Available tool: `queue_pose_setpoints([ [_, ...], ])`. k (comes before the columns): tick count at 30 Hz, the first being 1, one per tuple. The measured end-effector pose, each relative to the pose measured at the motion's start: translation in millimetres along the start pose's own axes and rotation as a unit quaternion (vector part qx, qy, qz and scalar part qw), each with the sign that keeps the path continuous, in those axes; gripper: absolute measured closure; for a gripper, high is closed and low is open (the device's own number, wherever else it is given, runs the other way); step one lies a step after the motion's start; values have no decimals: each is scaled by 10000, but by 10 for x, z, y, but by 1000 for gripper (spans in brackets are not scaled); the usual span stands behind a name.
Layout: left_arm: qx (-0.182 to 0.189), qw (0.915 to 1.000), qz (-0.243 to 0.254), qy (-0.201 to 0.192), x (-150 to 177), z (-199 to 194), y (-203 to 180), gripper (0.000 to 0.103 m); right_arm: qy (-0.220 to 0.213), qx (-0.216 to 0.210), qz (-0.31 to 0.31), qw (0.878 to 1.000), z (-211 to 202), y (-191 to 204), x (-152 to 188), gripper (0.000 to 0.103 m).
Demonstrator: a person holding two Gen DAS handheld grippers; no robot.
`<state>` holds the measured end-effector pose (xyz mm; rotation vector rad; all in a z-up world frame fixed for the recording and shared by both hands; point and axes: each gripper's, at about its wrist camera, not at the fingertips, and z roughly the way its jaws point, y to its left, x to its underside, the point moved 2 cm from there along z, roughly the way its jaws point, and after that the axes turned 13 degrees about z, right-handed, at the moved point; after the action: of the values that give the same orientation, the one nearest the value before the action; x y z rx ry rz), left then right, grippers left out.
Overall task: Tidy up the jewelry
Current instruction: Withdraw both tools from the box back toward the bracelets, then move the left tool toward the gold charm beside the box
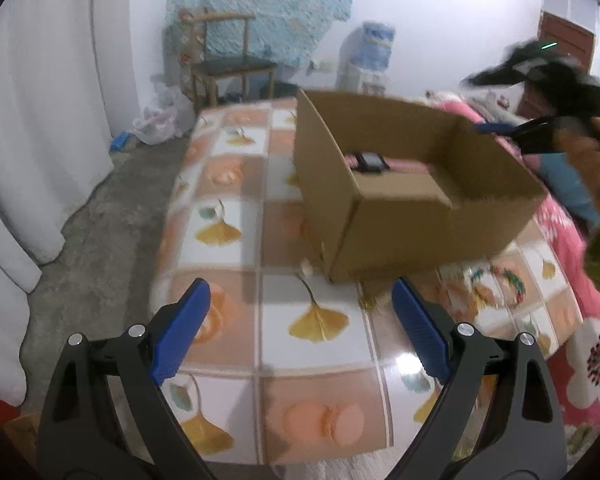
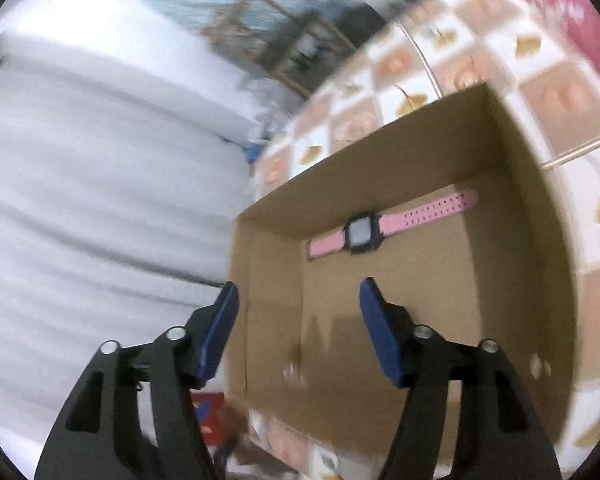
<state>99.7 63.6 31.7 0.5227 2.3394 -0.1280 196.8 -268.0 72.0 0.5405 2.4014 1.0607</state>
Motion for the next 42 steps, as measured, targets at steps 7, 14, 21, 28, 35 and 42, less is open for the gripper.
queue_pose_setpoints([
  [7,445,9964,363,623,214,347,-407,14,-480,1552,-610,9848,-595,-715,1019,24],
  [14,475,9935,431,944,289,595,-592,14,-447,2908,-145,9556,-462,-1430,1365,24],
  [21,225,9924,449,1120,324,698,-627,12,-412,3388,-780,9367,-202,-1441,1314,24],
  [28,81,9917,570,1150,338,721,-691,7,-486,3641,-1182,9225,-105,-1416,1427,7],
  [35,81,9904,583,1248,316,737,-686,7,-564,3518,-1154,9272,-131,-1470,1407,6],
  [42,104,9917,638,1108,342,740,-656,7,-672,3417,-1436,9263,-144,-1454,1479,7],
])
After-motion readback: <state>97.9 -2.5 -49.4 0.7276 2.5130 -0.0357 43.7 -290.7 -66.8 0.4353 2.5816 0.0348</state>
